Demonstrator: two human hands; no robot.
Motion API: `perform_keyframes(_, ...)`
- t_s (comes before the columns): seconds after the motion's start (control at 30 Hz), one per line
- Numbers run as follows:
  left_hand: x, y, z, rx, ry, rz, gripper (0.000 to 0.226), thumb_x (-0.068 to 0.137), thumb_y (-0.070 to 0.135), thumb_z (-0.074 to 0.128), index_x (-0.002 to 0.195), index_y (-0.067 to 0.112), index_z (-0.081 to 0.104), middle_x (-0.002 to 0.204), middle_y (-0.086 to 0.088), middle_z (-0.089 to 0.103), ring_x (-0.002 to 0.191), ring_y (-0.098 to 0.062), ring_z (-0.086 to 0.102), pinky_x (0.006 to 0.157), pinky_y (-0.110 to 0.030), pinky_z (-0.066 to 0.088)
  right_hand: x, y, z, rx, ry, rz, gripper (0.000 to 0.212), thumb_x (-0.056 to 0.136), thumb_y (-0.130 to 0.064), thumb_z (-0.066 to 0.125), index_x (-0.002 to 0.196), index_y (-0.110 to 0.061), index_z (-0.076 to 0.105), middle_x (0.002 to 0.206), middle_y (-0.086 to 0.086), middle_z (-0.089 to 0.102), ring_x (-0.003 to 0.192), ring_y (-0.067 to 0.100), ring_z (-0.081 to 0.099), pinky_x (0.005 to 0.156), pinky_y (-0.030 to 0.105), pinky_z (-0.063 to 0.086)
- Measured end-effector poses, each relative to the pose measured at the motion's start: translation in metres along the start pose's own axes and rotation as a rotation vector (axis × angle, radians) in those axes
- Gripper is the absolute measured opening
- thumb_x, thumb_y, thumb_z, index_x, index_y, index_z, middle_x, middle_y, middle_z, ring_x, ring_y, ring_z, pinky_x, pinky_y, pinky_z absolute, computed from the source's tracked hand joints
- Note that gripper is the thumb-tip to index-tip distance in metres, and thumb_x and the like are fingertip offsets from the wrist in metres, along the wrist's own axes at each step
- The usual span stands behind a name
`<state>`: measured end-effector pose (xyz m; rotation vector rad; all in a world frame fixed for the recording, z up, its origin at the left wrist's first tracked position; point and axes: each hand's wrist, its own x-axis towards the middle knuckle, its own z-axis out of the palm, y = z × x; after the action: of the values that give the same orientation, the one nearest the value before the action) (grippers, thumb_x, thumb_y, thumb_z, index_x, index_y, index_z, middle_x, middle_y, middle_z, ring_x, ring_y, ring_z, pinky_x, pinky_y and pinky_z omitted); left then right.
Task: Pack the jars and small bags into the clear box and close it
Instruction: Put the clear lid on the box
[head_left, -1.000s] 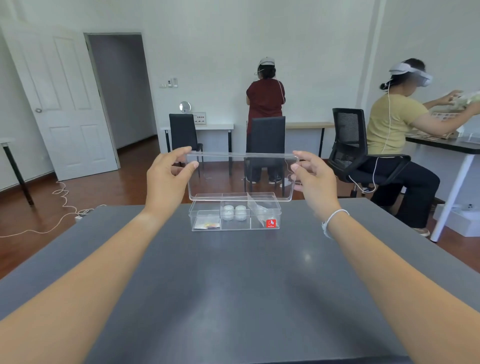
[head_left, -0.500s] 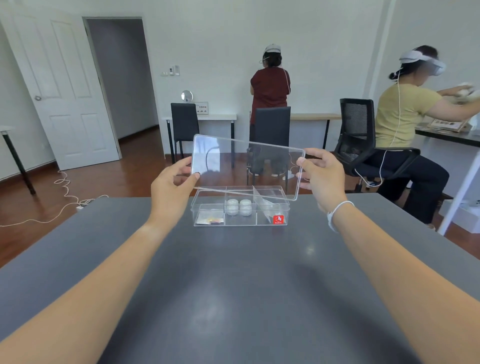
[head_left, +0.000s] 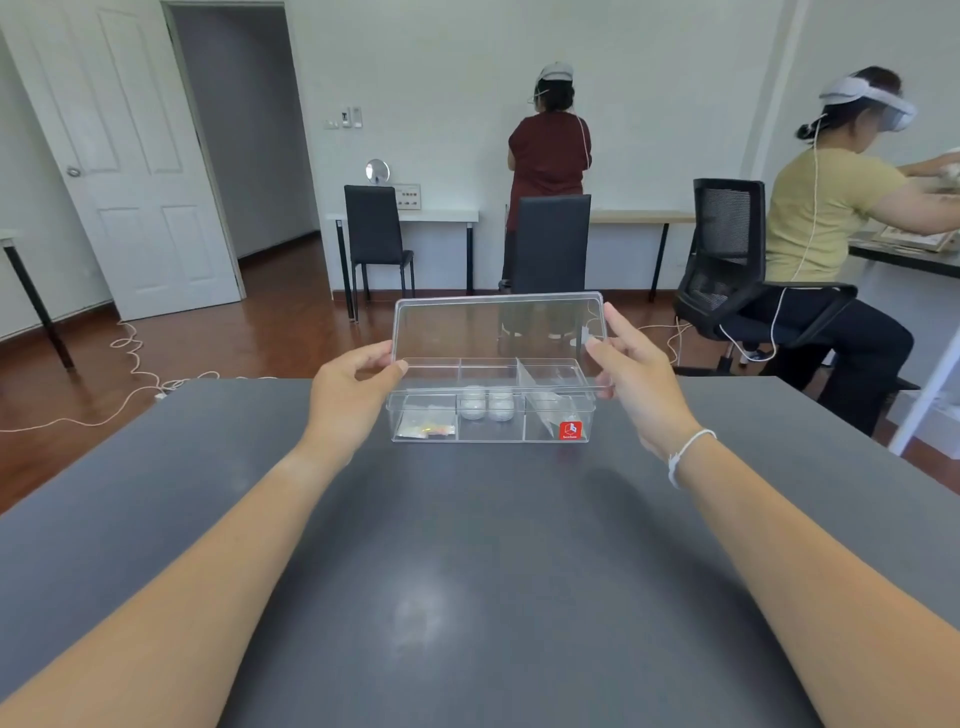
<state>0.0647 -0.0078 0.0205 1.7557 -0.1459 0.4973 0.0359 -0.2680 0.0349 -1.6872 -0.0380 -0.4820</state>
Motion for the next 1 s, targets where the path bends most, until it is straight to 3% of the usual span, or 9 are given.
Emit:
perform_keyframes(0.17,0.003,0.000,-0.007,-0.049,-0.085,-0.058,0.035,0.078,0.019,0.069,0.113,0.021,0.064,0.096,0.014,0.067,0.083,0.002,0.059,0.070,-0.014,0.046,-0.001,0.005,0.003,-0.063,-0.097,0.017,0.057,0.091,-0.022,0.051,0.142,-0.022,0.026,0.077,0.000,0.041,0.076,0.007,0.046,0.080,0.025,0.038)
perform_keyframes(0.23,0.003,0.000,-0.009,-0.043,-0.141,-0.085,0.035,0.076,0.020,0.071,0.109,0.029,0.063,0.091,0.022,0.064,0.079,0.007,0.058,0.061,-0.010,0.042,-0.002,0.006,0.004,-0.079,-0.118,0.029,0.058,0.090,-0.023,0.051,0.143,-0.019,0.026,0.088,0.007,0.053,0.080,0.004,0.048,0.091,0.029,0.037)
perform_keyframes(0.3,0.004,-0.002,-0.009,-0.030,-0.187,-0.121,0.034,0.075,0.022,0.072,0.106,0.033,0.062,0.092,0.024,0.061,0.083,0.007,0.055,0.064,-0.012,0.040,-0.003,0.005,0.003,-0.104,-0.107,0.028,0.057,0.091,-0.023,0.051,0.142,-0.018,0.027,0.125,0.014,0.053,0.083,0.001,0.049,0.098,0.028,0.033)
perform_keyframes(0.37,0.005,-0.004,-0.010,-0.026,-0.225,-0.141,0.027,0.073,0.024,0.074,0.092,0.040,0.064,0.090,0.029,0.060,0.086,0.008,0.054,0.067,-0.014,0.039,-0.004,0.006,0.002,-0.128,-0.113,0.022,0.055,0.091,-0.024,0.050,0.142,-0.019,0.028,0.137,0.012,0.046,0.087,0.001,0.048,0.095,0.024,0.031)
perform_keyframes(0.47,0.006,-0.006,-0.012,-0.014,-0.269,-0.151,0.027,0.071,0.026,0.075,0.083,0.046,0.061,0.087,0.036,0.056,0.093,0.005,0.053,0.077,-0.018,0.040,-0.005,0.010,0.001,-0.127,-0.138,0.024,0.054,0.092,-0.026,0.049,0.141,-0.019,0.029,0.137,0.006,0.048,0.103,0.004,0.042,0.094,0.023,0.029)
perform_keyframes(0.63,0.006,-0.013,-0.015,0.053,-0.310,-0.174,0.045,0.070,0.028,0.075,0.111,0.037,0.060,0.117,0.020,0.057,0.117,-0.010,0.047,0.105,-0.037,0.035,-0.002,0.017,-0.002,-0.214,-0.162,0.052,0.054,0.091,-0.033,0.049,0.140,-0.021,0.031,0.134,0.005,0.045,0.108,0.007,0.037,0.095,0.025,0.025)
perform_keyframes(0.7,0.005,-0.013,-0.015,0.077,-0.317,-0.182,0.052,0.072,0.027,0.074,0.121,0.031,0.057,0.125,0.016,0.055,0.119,-0.011,0.046,0.107,-0.039,0.034,-0.002,0.019,-0.003,-0.227,-0.170,0.057,0.055,0.090,-0.035,0.049,0.140,-0.021,0.031,0.135,0.005,0.042,0.110,0.007,0.036,0.096,0.025,0.024)
perform_keyframes(0.83,0.003,-0.012,-0.014,0.067,-0.338,-0.173,0.038,0.074,0.022,0.073,0.105,0.042,0.061,0.102,0.029,0.059,0.110,-0.008,0.050,0.097,-0.032,0.037,0.000,0.023,-0.001,-0.272,-0.193,0.094,0.057,0.090,-0.041,0.046,0.142,-0.023,0.027,0.144,0.001,0.033,0.130,0.017,0.033,0.108,0.035,0.023)
perform_keyframes(1.0,0.004,-0.013,-0.014,0.081,-0.324,-0.177,0.046,0.075,0.024,0.072,0.117,0.035,0.059,0.114,0.022,0.056,0.113,-0.010,0.047,0.103,-0.037,0.034,0.000,0.025,-0.002,-0.266,-0.225,0.132,0.062,0.088,-0.045,0.047,0.143,-0.024,0.024,0.150,0.000,0.024,0.136,0.022,0.027,0.111,0.041,0.022)
